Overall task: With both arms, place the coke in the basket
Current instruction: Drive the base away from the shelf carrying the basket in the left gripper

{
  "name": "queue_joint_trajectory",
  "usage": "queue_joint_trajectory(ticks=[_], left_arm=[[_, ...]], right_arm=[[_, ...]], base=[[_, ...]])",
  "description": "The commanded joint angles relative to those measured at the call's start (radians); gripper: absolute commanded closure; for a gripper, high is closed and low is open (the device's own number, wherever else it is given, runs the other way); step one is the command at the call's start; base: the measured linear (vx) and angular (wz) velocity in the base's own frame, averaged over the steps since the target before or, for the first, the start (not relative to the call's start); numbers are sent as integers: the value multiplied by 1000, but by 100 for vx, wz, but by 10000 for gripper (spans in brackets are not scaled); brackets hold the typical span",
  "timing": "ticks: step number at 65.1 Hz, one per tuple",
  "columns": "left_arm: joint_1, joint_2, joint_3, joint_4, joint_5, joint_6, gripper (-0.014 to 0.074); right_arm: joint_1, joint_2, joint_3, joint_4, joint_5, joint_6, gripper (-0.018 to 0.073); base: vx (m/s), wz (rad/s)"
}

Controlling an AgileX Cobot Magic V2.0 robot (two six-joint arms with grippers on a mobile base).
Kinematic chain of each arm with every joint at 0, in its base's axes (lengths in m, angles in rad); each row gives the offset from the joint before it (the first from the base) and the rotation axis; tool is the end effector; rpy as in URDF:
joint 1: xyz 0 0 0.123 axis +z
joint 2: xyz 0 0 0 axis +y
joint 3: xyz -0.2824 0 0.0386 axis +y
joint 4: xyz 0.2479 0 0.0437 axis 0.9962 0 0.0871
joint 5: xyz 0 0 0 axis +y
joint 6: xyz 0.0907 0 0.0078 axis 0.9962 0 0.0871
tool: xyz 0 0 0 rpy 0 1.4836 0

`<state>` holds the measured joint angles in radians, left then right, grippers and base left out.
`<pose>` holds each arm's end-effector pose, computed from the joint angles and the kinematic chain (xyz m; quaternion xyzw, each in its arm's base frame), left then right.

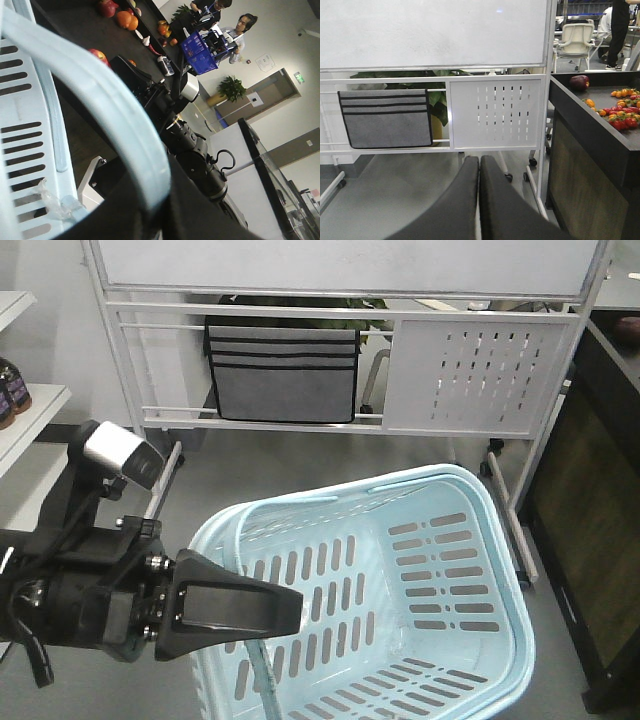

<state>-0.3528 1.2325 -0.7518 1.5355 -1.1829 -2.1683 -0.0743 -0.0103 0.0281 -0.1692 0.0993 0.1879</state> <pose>0.1734 -0.1535 0.3158 0.2116 0.7160 -0.6341 0.2012 0.0566 -0.0058 0.1953 0.0394 0.7160 -0.0251 0.6965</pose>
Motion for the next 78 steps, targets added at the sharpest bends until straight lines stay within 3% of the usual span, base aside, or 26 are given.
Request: queue_joint_trajectory(ticks=[1,40,78], left_arm=[[-4,-26,-30,-101,-192,5,603],[-4,-26,-30,-101,-192,5,603],[-4,-26,-30,-101,-192,5,603]], right_arm=[[-5,-14,7,-11,-74,-8,564],[-5,-14,7,-11,-74,-8,564],[-5,-14,7,-11,-74,-8,564]], base=[[30,-6],[28,3],[25,41]])
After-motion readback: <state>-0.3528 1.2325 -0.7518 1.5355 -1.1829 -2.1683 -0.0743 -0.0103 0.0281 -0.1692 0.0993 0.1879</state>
